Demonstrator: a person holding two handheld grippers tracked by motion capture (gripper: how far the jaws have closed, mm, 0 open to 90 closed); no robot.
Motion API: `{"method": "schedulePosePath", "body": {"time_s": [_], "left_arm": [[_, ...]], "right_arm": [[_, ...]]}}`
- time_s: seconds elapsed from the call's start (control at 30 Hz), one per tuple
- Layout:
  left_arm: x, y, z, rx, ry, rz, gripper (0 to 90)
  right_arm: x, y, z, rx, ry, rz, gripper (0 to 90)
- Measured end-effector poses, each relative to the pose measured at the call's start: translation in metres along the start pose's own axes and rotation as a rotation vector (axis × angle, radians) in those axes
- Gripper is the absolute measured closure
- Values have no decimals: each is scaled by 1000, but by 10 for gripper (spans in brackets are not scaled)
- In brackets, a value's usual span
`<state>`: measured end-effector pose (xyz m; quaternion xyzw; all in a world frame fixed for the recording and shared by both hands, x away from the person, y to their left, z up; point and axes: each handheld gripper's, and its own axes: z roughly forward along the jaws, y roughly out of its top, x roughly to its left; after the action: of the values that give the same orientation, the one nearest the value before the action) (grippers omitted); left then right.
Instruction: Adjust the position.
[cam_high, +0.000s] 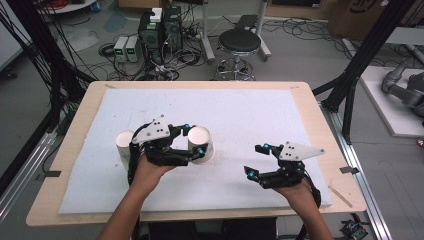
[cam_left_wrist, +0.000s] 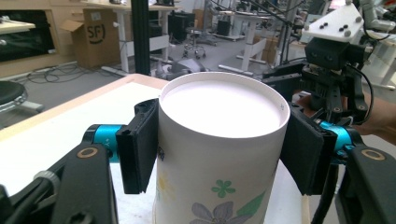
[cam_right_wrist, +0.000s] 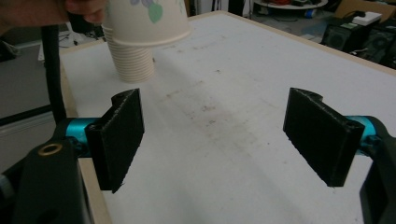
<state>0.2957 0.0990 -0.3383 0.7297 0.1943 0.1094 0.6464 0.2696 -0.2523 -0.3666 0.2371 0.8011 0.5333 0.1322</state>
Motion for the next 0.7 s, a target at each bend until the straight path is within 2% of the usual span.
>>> {"method": "schedulePosePath", "body": {"time_s": [0.17, 0.27, 0.47, 0.7], "left_arm": [[-4, -8, 8, 19, -22, -2, 345], [-6, -11, 12, 29, -35, -1, 345], [-11, -16, 20, 47, -72, 4, 347], [-17, -18, 32, 56, -119, 8, 348]], "right_arm": [[5, 3, 10, 3, 41, -19, 209], [6, 3, 12, 6, 50, -23, 209], [12, 3, 17, 1, 97, -42, 209], [13, -1, 21, -2, 119, -25, 209]]}}
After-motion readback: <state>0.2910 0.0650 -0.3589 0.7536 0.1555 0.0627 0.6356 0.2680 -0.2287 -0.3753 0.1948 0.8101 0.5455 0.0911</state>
